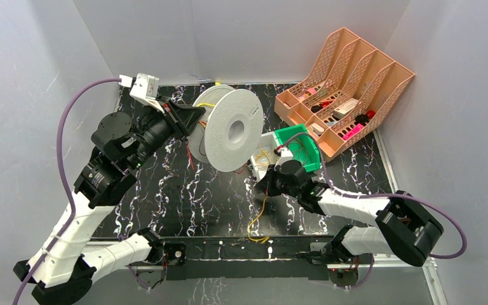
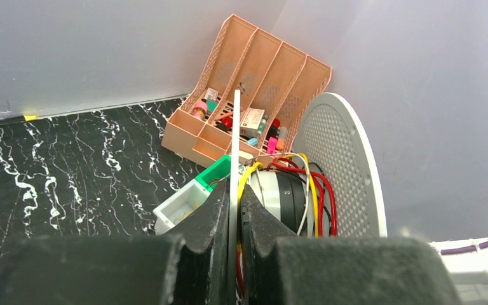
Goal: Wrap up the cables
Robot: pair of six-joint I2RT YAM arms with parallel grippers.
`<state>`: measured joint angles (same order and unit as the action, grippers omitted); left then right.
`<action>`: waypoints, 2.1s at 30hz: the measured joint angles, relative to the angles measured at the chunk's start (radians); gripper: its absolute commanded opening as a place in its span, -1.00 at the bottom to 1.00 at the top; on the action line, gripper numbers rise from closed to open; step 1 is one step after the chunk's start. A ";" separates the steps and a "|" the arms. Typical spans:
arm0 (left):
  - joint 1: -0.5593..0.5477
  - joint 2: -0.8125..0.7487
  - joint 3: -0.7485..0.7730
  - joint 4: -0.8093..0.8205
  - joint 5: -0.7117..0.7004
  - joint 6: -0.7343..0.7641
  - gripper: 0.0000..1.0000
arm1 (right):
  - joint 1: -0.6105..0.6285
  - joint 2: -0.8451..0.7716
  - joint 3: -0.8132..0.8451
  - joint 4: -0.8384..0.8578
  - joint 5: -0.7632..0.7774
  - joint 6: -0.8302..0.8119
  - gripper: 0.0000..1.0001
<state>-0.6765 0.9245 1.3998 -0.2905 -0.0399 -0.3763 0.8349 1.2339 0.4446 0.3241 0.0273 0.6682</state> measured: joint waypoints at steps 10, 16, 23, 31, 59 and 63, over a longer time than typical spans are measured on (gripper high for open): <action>0.000 0.002 -0.033 0.022 -0.053 -0.036 -1.00 | 0.121 0.109 0.029 0.020 0.048 0.010 -1.00; 0.000 0.003 -0.043 0.037 -0.094 -0.055 -1.00 | 0.203 0.182 0.084 0.023 0.093 0.013 -1.00; 0.000 0.005 -0.086 0.059 -0.174 -0.068 -1.00 | 0.295 0.220 0.123 0.024 0.132 0.014 -0.74; 0.000 0.005 -0.113 0.059 -0.235 -0.066 -1.00 | 0.319 0.194 0.124 0.014 0.161 0.009 -0.29; 0.000 0.005 -0.113 0.058 -0.256 -0.037 -1.00 | 0.304 -0.070 0.163 -0.179 0.595 -0.187 0.90; 0.000 0.005 -0.113 0.058 -0.255 -0.035 -1.00 | 0.246 -0.103 0.186 -0.192 0.615 -0.233 0.80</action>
<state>-0.6765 0.9291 1.2873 -0.2321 -0.2951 -0.4118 1.0809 1.1305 0.6308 0.1326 0.6418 0.4355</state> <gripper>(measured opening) 0.052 0.942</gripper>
